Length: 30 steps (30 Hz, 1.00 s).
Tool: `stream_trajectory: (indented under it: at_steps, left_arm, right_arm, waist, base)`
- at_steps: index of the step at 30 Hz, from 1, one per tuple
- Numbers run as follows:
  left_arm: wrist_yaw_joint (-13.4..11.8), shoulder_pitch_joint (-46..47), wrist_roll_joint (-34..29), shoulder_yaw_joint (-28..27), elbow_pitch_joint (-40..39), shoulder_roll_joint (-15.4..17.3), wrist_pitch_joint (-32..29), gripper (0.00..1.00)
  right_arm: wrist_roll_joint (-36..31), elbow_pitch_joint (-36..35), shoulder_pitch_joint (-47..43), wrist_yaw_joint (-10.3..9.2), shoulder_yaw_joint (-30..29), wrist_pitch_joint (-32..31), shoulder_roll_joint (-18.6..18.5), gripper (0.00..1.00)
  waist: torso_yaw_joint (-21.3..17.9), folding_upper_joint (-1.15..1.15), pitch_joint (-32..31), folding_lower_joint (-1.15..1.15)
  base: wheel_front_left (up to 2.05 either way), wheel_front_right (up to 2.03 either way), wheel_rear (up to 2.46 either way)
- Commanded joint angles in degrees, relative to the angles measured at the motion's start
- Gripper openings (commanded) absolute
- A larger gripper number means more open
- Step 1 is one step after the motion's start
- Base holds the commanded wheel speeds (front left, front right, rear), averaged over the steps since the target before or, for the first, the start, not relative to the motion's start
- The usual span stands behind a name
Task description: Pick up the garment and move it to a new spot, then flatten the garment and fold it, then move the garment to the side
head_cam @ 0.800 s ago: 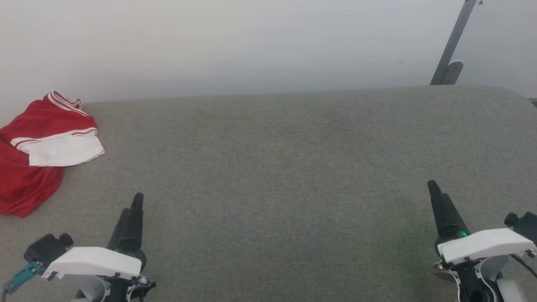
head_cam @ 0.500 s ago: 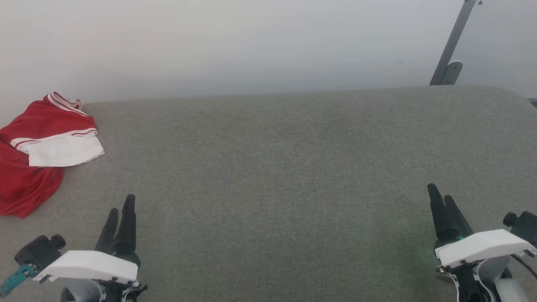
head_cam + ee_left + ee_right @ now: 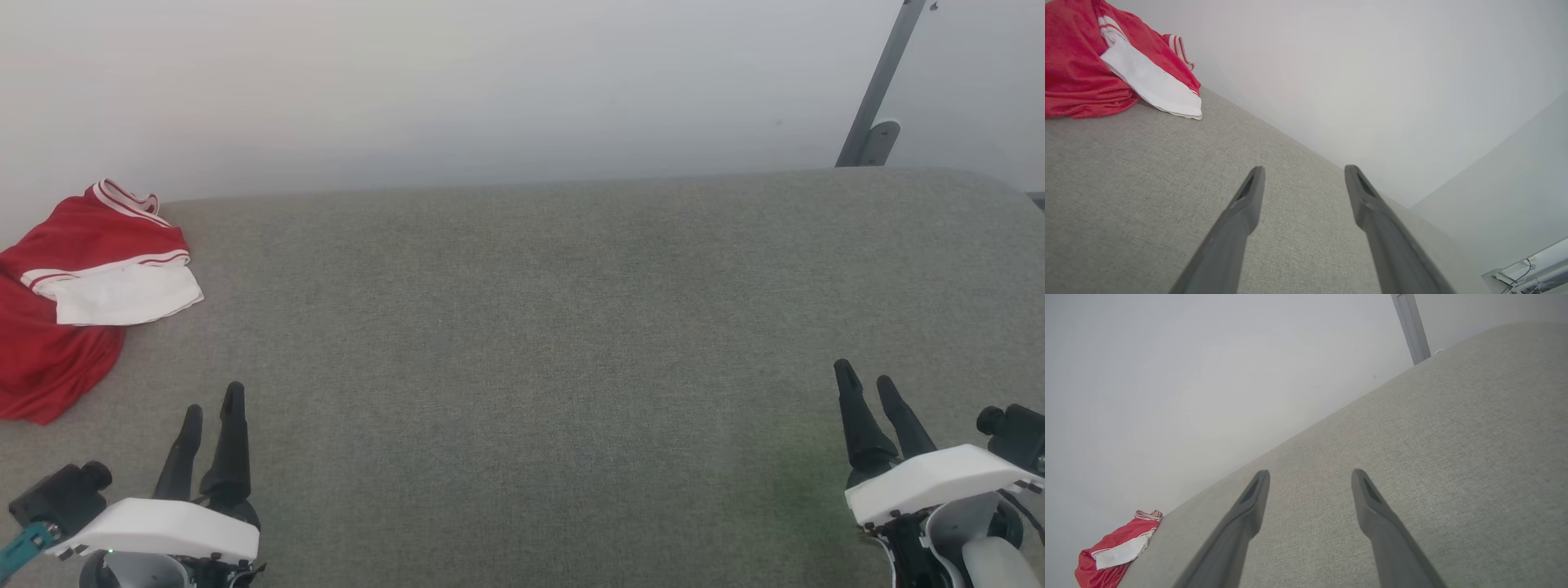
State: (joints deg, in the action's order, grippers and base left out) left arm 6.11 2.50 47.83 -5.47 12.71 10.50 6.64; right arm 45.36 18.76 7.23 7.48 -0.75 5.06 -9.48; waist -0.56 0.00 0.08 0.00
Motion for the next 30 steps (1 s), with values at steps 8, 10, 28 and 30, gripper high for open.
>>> stream_trajectory:
  at_steps: [8,10,28,30]
  left_arm:
    - [1.0,-0.2,-6.5,-1.0,-1.4,0.3,1.6,1.00]
    - [1.0,-0.3,-7.7,-1.1,-1.5,0.3,2.0,1.00]
    - [1.4,-1.0,-17.4,-1.5,-2.3,1.0,4.6,1.00]
    - [1.4,-1.1,-18.3,-1.5,-2.4,1.1,4.9,1.00]
  right_arm:
    - [-5.4,-0.6,1.2,0.02,0.6,1.3,-1.3,1.00]
    - [-6.4,-0.6,1.2,0.02,0.8,1.6,-1.4,1.00]
    - [-15.9,-0.5,1.2,0.01,1.8,3.7,-2.5,1.00]
    - [-16.7,-0.6,1.2,0.01,1.9,3.9,-2.6,1.00]
  waist:
    - [0.0,0.00,0.0,0.00]
    - [0.0,0.00,0.0,0.00]
    - [-0.3,0.00,0.0,0.00]
    - [-0.3,0.00,0.0,0.00]
  base:
    - [0.00,0.00,0.00]
    - [0.00,0.00,0.00]
    - [0.00,0.00,0.00]
    - [0.00,0.00,0.00]
